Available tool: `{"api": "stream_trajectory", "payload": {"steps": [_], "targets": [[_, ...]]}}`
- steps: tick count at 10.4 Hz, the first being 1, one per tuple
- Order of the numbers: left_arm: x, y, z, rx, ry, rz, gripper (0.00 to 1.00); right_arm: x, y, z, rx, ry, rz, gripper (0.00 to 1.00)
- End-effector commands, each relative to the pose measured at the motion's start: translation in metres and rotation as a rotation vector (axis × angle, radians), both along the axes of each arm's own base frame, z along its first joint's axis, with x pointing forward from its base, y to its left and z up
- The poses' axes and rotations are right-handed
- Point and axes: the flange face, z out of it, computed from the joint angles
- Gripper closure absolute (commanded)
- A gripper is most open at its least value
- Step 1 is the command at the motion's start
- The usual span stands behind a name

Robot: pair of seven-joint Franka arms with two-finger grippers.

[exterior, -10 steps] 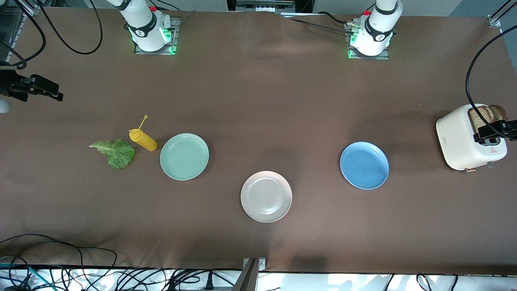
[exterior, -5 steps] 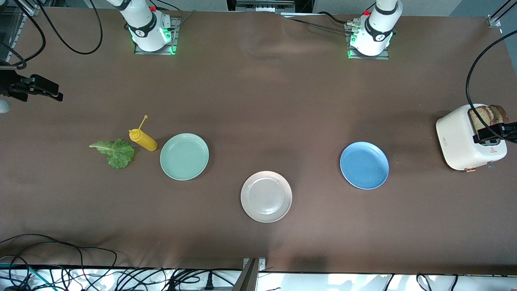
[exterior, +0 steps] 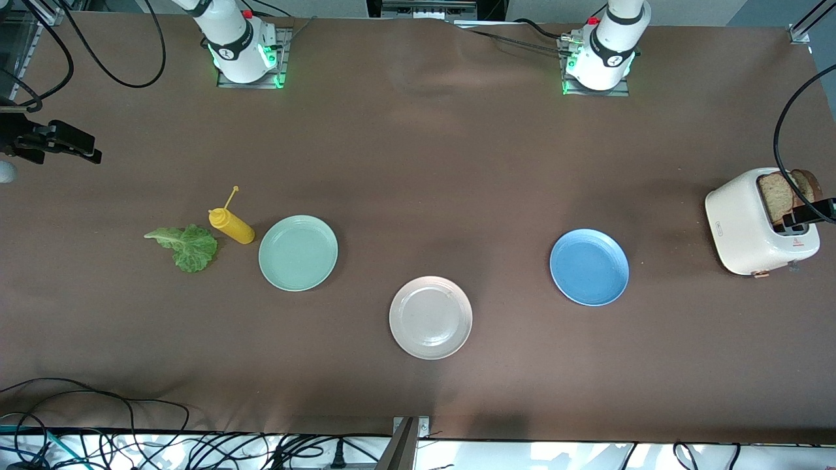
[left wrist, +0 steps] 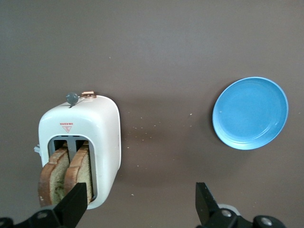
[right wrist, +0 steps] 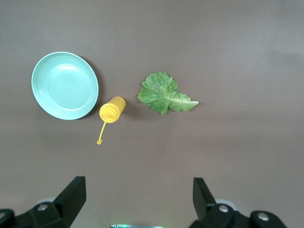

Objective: Make sandwich on beige plate with both arms
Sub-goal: 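Lower the left gripper and close it on one bread slice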

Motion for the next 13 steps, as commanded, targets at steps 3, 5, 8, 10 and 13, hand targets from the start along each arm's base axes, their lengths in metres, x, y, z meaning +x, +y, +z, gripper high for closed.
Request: {"api": "stream_trajectory", "payload": {"steps": [3, 5, 8, 10, 13], "targets": [[-0.024, 0.063, -0.067, -0.018, 0.150, -0.071, 0.01, 0.000, 0.000, 0.006, 0.012, -0.003, 0.006, 0.00], [-0.030, 0.077, -0.095, -0.040, 0.199, -0.052, 0.01, 0.000, -0.001, 0.006, 0.012, -0.005, 0.005, 0.00], [-0.040, 0.082, -0.115, -0.014, 0.319, -0.058, 0.14, 0.000, 0.000, 0.006, 0.012, -0.003, 0.006, 0.00], [-0.042, 0.086, -0.119, -0.006, 0.338, -0.057, 0.15, 0.000, 0.000, 0.006, 0.012, -0.003, 0.006, 0.00], [-0.043, 0.089, -0.132, -0.016, 0.358, -0.054, 0.15, 0.000, 0.000, 0.006, 0.012, -0.003, 0.008, 0.00]]}}
